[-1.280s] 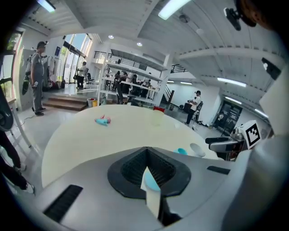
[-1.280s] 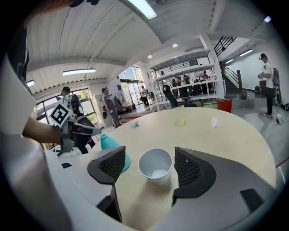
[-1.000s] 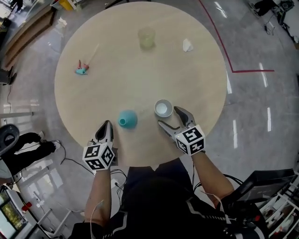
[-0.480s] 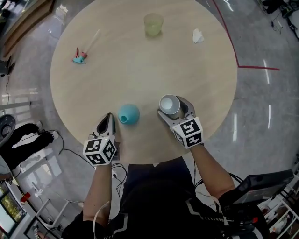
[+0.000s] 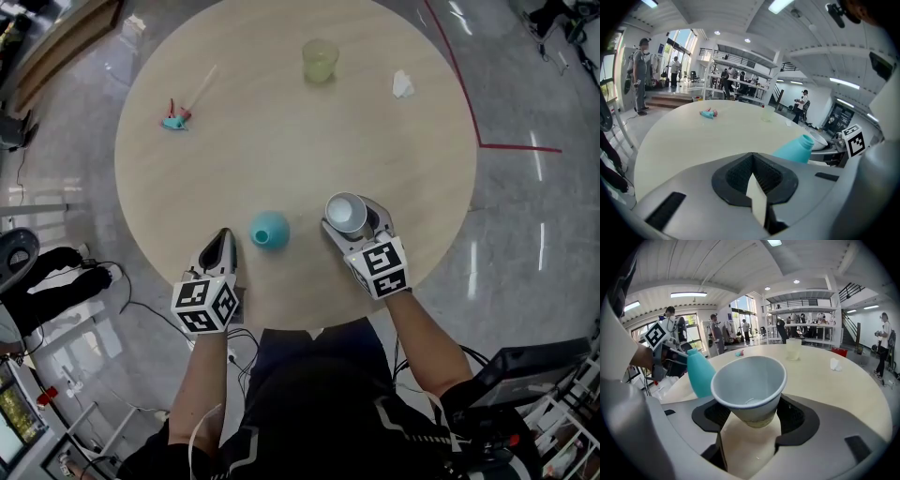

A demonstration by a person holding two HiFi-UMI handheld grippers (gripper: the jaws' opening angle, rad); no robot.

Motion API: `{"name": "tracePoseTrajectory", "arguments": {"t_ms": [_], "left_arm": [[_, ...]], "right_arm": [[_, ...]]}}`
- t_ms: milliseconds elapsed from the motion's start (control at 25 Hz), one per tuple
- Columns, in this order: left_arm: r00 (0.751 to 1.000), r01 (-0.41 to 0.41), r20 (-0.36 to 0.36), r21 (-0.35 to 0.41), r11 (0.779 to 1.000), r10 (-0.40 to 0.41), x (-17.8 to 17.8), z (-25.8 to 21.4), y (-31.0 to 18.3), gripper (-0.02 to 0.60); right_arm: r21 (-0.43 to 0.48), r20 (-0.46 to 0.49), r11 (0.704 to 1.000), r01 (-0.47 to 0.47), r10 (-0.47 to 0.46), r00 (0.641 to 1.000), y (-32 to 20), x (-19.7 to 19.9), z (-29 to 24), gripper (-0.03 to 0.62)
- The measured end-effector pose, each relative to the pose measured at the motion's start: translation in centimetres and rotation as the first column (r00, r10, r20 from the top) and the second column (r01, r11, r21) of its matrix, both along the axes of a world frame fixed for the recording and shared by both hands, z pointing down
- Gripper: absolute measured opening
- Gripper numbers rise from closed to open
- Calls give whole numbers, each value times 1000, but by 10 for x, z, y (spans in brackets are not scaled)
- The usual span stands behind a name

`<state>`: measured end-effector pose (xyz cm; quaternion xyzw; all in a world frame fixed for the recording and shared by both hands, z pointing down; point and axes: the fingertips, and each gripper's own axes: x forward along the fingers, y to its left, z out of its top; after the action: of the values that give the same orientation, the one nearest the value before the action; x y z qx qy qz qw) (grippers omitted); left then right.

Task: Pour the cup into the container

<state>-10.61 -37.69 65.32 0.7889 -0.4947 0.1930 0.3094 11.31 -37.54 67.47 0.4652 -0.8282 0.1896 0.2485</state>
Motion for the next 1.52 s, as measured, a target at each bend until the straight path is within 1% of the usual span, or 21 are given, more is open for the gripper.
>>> {"name": "tracePoseTrajectory", "arguments": {"t_ms": [160,360,480,600,760,880,1040,1200,1520], "left_arm": [[1000,-4,-5,50,999,4,-1,-20,0,-11],[1000,-10,-26,94,996,12,-2,-47,9,-11],[999,-10,-39,122,992,15,-1,-60,11,-11],[999,-14,-49,155,988,22,2,-71,10,-11],[998,-21,-50,169,985,30,0,-77,16,-11],[998,-20,-59,174,985,31,2,-78,19,-11],[998,-40,-49,177,983,50,1,-81,24,-11],[997,-54,-52,182,982,64,2,-80,27,-11],[994,-91,-41,196,976,100,5,-76,25,-11]], "right_arm": [[39,-81,998,40,-37,996,-3,-7,-28,310],[91,-168,989,119,-102,981,2,-23,-66,310],[96,-231,985,145,-119,966,4,-28,-77,310],[101,-274,982,159,-126,953,1,-32,-88,310],[94,-343,976,197,-154,927,3,-43,-100,310],[80,-406,969,232,-181,896,2,-47,-104,310],[52,-485,965,256,-200,852,3,-55,-106,310],[28,-594,954,298,-224,773,1,-64,-103,310],[-7,-719,939,344,-243,651,-5,-72,-94,310]]}}
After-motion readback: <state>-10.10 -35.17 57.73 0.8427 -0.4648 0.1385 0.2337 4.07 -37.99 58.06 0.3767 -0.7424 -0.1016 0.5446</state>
